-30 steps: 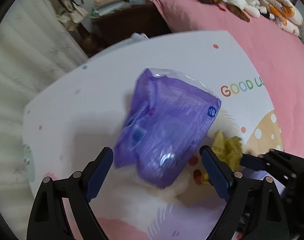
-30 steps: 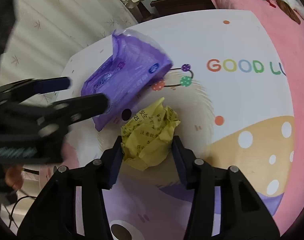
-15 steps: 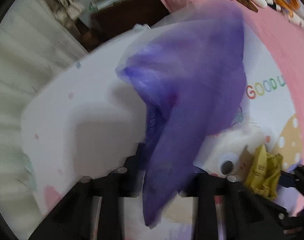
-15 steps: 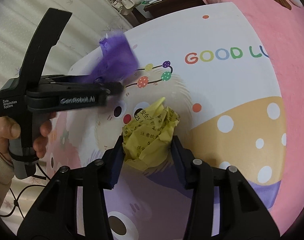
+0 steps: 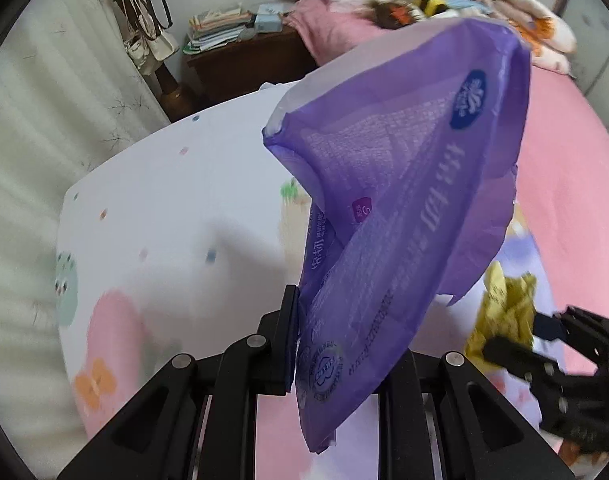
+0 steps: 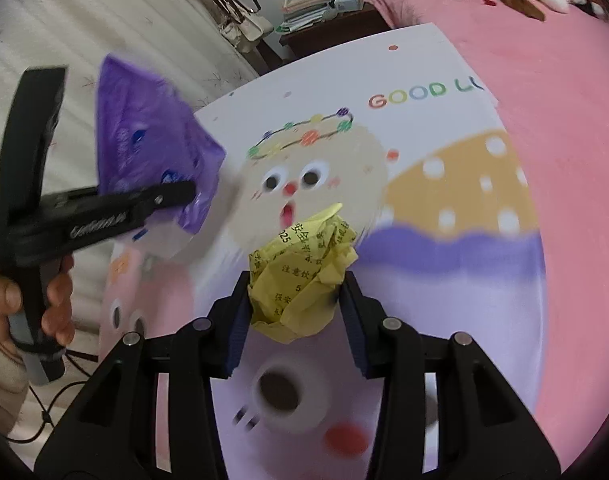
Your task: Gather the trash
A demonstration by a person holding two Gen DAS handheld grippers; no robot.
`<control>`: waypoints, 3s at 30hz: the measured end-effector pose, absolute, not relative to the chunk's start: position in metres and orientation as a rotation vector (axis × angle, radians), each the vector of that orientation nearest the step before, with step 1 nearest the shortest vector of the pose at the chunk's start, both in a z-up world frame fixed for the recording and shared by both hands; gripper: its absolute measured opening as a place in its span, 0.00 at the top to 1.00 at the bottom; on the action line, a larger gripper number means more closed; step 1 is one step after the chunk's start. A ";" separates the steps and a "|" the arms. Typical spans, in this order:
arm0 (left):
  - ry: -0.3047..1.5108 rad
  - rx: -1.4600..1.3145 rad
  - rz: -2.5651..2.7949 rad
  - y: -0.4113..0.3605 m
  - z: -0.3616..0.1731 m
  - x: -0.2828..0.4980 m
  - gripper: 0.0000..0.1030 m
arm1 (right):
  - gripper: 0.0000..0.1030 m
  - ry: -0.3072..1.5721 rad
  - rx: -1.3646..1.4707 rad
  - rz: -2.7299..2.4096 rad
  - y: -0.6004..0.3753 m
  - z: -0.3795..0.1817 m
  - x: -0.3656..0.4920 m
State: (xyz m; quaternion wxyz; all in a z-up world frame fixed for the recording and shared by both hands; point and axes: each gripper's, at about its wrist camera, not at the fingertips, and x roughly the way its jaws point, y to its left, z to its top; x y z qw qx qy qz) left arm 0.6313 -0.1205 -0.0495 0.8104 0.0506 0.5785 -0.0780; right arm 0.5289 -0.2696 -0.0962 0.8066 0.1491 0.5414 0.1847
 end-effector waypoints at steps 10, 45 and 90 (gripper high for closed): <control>1.158 0.079 -0.279 -0.058 -0.014 0.447 0.83 | 0.62 1.104 0.303 0.357 -0.229 -0.044 0.357; 1.582 -0.119 -0.172 -0.076 -0.368 -0.012 0.83 | 0.61 1.527 0.196 0.330 -0.228 -0.338 0.070; 1.496 0.040 -0.138 -0.053 -0.364 0.076 0.15 | 0.36 1.474 0.257 0.167 -0.231 -0.360 0.076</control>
